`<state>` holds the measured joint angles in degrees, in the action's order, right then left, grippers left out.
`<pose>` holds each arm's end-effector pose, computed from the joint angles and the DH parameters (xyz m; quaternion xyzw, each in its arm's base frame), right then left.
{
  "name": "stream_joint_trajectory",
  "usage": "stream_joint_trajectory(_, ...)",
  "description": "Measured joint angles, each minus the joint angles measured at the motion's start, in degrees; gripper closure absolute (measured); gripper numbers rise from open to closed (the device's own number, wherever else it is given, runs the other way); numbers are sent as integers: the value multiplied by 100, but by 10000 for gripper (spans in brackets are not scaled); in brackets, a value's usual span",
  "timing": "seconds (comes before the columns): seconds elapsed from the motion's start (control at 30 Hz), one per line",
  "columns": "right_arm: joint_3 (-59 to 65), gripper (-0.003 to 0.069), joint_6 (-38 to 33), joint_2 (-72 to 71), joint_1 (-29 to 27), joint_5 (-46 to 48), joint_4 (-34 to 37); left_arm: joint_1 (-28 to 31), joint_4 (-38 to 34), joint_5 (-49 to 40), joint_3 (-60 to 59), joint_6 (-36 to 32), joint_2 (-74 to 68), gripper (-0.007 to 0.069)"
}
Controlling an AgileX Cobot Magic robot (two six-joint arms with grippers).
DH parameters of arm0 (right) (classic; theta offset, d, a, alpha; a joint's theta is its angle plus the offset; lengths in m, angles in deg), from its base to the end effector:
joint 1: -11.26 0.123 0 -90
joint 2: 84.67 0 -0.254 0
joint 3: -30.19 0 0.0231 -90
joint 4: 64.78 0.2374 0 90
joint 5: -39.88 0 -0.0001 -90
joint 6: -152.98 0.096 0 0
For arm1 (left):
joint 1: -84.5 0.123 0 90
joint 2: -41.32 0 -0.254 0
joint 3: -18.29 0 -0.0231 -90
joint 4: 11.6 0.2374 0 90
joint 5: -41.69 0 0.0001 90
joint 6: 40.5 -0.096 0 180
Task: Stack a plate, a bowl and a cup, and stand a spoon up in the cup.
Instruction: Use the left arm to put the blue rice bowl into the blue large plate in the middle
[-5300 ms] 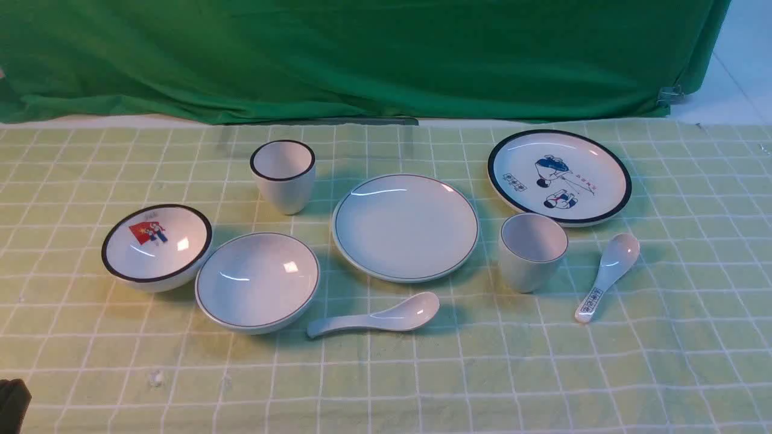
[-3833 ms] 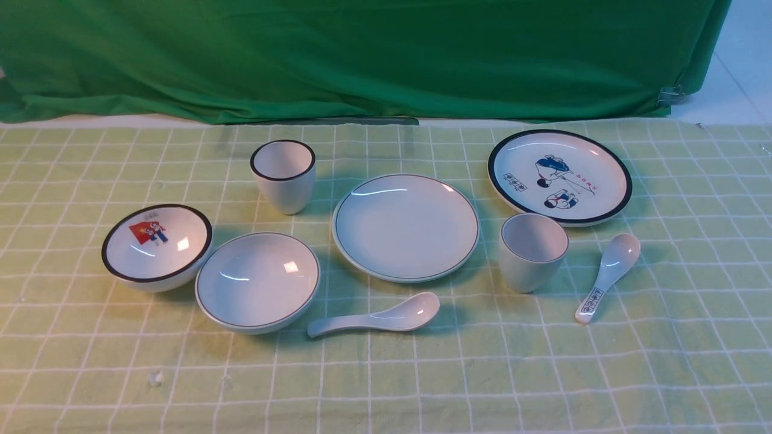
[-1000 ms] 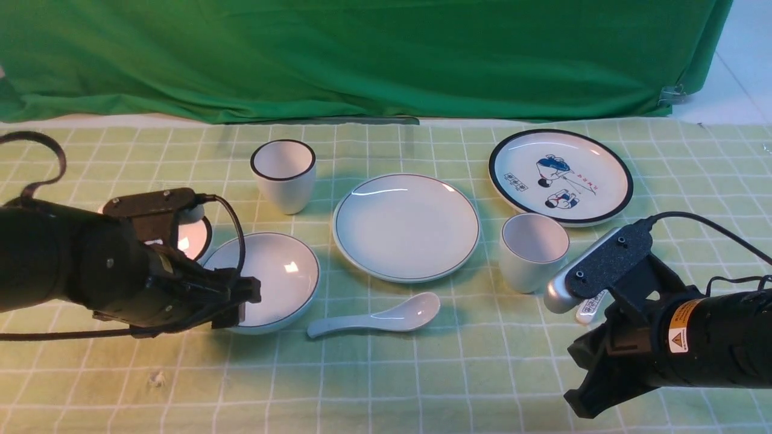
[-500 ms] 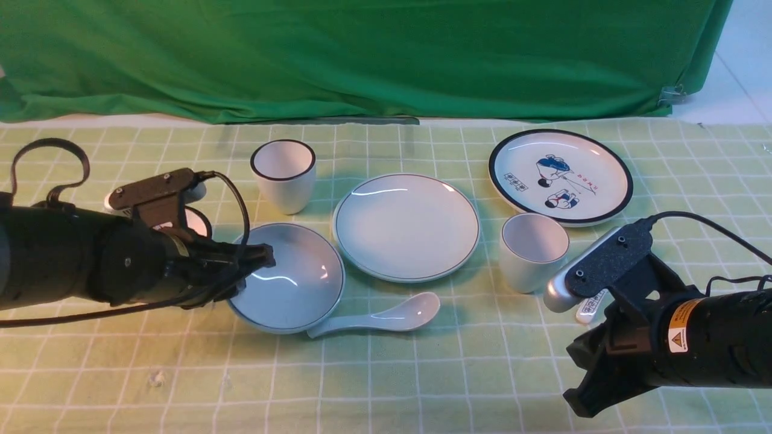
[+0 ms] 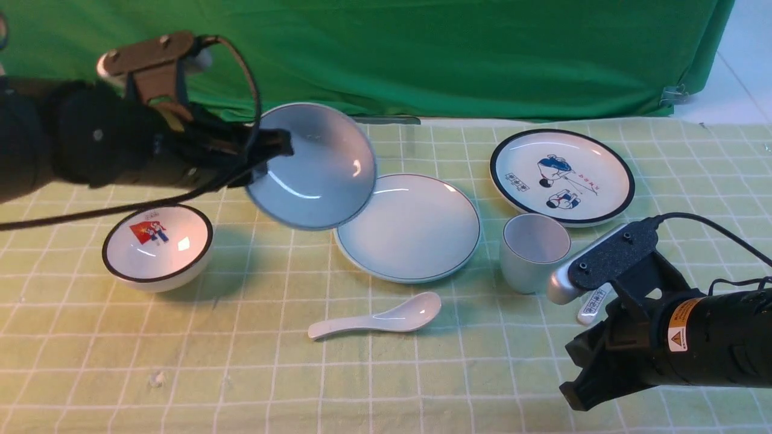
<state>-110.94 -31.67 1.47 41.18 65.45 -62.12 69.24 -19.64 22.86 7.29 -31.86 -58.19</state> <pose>0.2051 0.1202 0.1755 -0.2704 0.9286 0.0702 0.2444 0.3333 -0.0954 0.2513 0.0018 0.9030 -0.1361 0.4074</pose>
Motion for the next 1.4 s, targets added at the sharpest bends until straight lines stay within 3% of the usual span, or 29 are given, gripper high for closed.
stream_joint_trajectory(0.13,0,536,25,0,0,-20,0,-379,-76,-314,872,-475,-1042,587)
stream_joint_trajectory(0.43,0,526,25,0,0,-25,0,-488,-206,-653,2209,-565,-2585,587)
stream_joint_trajectory(0.97,0,510,36,0,0,-61,0,-488,-486,-967,2355,-468,-2846,578)
stream_joint_trajectory(1.13,0,502,41,0,0,-61,0,-488,-506,-976,2361,-453,-2846,519)
stream_joint_trajectory(1.4,0,484,46,0,0,-68,0,-488,-332,-1050,2361,-415,-2846,314)
